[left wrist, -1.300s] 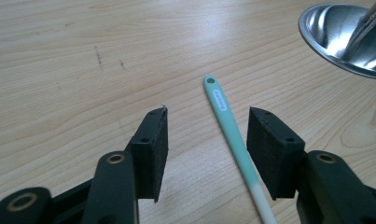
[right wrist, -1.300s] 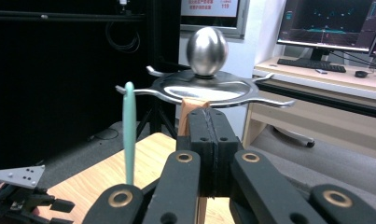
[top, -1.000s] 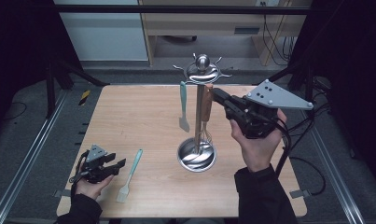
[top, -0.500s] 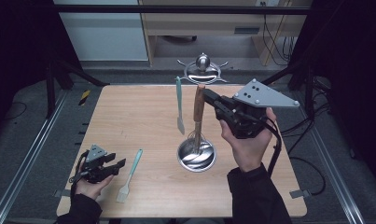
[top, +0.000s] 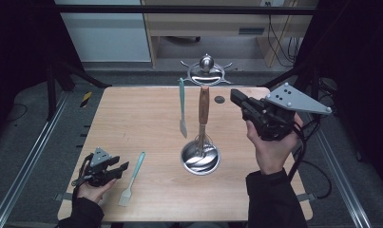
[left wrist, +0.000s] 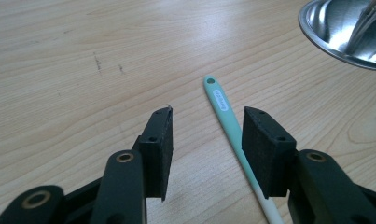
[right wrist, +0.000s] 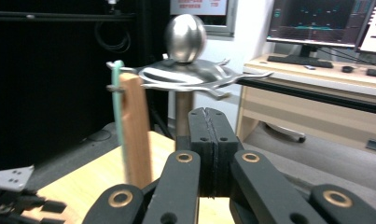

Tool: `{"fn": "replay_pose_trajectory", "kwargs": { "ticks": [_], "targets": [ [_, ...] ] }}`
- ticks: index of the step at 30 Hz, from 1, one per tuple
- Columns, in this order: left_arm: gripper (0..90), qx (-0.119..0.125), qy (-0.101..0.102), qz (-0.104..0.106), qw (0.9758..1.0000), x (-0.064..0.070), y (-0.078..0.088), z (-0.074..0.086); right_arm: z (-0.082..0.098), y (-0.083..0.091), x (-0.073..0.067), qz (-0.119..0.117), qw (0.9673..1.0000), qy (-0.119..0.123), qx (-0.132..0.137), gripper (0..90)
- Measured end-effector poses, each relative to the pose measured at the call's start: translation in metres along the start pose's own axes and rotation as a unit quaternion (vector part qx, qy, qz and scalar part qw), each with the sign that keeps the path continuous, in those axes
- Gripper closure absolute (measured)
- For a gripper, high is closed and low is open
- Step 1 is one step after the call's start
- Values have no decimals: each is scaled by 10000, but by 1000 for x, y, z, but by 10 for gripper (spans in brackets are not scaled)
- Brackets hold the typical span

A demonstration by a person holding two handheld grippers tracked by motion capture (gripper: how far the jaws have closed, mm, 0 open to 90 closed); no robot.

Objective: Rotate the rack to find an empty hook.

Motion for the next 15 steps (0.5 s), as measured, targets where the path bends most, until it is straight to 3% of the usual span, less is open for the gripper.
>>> {"fn": "replay_pose_trajectory", "kwargs": {
  "ticks": [7, 15],
  "targets": [
    [533, -7, -3, 9, 10000, -2, 0, 1, -5, -9, 16, 283, 9995, -150, -6, 900],
    [521, -158, -74, 68, 9998, -1, -3, 4, -10, -15, 17, 157, 9998, -106, -1, 900]
  ]
}}
Point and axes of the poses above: each handheld gripper's, and its own axes: y roughly backward along the jaws, z roughly out of its underside, x roughly to its right, the point moved 6 cm from there along -y, roughly forward along the jaws
